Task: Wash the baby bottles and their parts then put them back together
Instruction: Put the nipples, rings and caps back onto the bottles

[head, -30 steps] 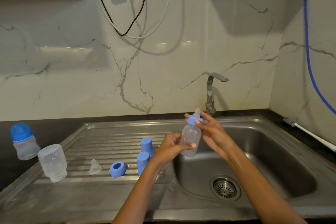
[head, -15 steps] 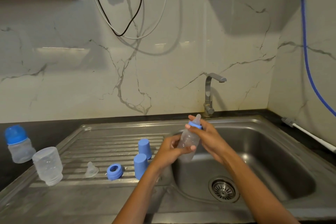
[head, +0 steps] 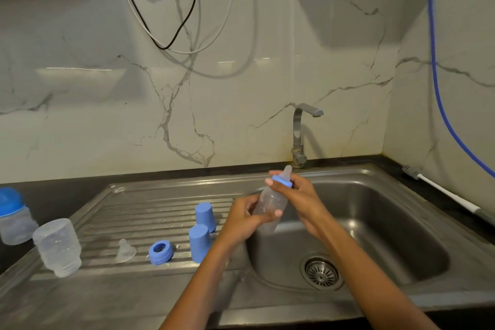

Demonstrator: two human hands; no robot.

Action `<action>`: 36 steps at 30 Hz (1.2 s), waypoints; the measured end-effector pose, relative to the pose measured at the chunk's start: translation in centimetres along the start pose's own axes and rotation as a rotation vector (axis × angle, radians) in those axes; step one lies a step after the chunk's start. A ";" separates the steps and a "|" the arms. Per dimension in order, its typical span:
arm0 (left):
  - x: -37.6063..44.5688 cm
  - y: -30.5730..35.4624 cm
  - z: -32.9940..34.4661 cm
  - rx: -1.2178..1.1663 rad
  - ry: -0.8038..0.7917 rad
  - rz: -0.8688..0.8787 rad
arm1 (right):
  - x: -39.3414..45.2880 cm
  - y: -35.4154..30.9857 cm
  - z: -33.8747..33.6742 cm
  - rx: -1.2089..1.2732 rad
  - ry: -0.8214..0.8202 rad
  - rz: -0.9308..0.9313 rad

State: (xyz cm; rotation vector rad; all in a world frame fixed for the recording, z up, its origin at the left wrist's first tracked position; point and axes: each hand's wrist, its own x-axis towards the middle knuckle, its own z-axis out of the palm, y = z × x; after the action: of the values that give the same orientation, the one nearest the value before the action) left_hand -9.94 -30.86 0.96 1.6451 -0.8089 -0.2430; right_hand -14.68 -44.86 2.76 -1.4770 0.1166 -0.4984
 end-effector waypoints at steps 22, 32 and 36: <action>-0.2 0.8 -1.9 -0.236 -0.277 -0.129 | 0.4 -0.5 -2.3 0.460 -0.481 0.060; 0.1 -0.3 0.1 -0.031 0.096 -0.062 | 0.3 0.9 0.4 0.190 0.018 -0.044; 0.2 -0.4 0.7 0.083 0.222 -0.012 | 0.2 1.0 1.7 0.127 0.118 -0.112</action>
State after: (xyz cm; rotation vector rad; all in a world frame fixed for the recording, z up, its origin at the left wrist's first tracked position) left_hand -10.01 -31.50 0.44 1.7202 -0.6482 -0.0341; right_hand -13.60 -43.38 1.99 -1.3349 0.0939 -0.6720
